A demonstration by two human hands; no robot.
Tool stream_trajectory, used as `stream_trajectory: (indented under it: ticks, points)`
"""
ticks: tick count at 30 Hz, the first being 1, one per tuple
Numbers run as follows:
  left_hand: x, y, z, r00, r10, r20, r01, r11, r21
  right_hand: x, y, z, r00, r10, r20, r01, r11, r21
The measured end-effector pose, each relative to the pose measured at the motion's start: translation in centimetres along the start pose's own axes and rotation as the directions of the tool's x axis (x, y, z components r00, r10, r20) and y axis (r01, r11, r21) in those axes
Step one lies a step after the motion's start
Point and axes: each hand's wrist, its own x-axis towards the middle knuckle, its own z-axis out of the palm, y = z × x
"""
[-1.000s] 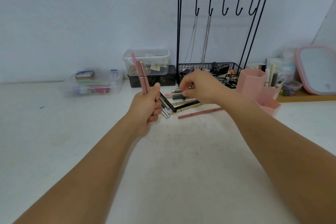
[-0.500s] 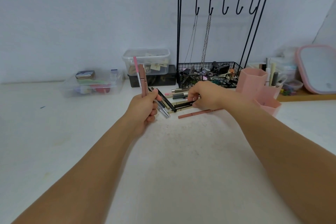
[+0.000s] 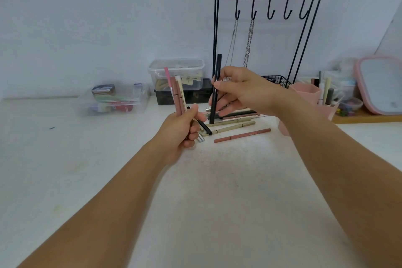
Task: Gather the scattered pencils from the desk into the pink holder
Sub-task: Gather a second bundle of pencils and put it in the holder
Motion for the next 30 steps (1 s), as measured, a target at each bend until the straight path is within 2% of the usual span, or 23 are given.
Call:
stream_trajectory:
  ticks: [3,6,9,11,15,20,23,27,30]
  points:
    - [-0.1,0.3,0.1,1.0,-0.005,0.007,0.006,1.0,-0.007,-0.3,-0.1,0.1,0.989,0.038,0.145,-0.057,0.99,0.127]
    - [-0.1,0.5,0.0,0.999,-0.027,-0.022,0.025,0.997,-0.076,-0.5,0.1,-0.3,0.965,0.057,0.255,-0.047,0.998,-0.046]
    - [0.0,0.6,-0.2,0.998,-0.06,-0.032,0.054,0.987,-0.152,-0.5,0.4,-0.4,0.979,0.026,0.203,0.012,0.982,-0.187]
    - [0.0,0.6,-0.3,0.998,-0.066,0.004,0.066,0.989,-0.133,-0.5,0.5,-0.5,0.986,0.013,0.166,0.018,0.983,-0.185]
    - [-0.3,0.7,-0.1,0.996,-0.018,0.084,0.029,0.991,-0.132,-0.5,0.6,-0.9,0.976,0.022,0.215,0.022,0.98,-0.199]
    - [0.0,0.6,0.1,0.997,0.063,0.039,-0.056,0.986,-0.159,0.2,0.8,0.1,0.994,-0.006,0.11,0.019,0.993,-0.115]
    - [0.2,0.6,-0.1,0.996,0.088,0.036,-0.079,0.977,-0.199,0.2,0.9,0.2,0.996,-0.009,0.091,0.027,0.98,-0.199]
    - [0.0,0.6,-0.2,0.988,0.152,0.041,-0.142,0.972,-0.186,0.1,0.9,0.6,0.987,0.009,0.161,0.023,0.981,-0.193]
    - [-0.1,0.8,-0.3,0.989,0.135,0.068,-0.114,0.96,-0.255,0.1,0.7,0.2,0.991,0.007,0.135,0.032,0.957,-0.288]
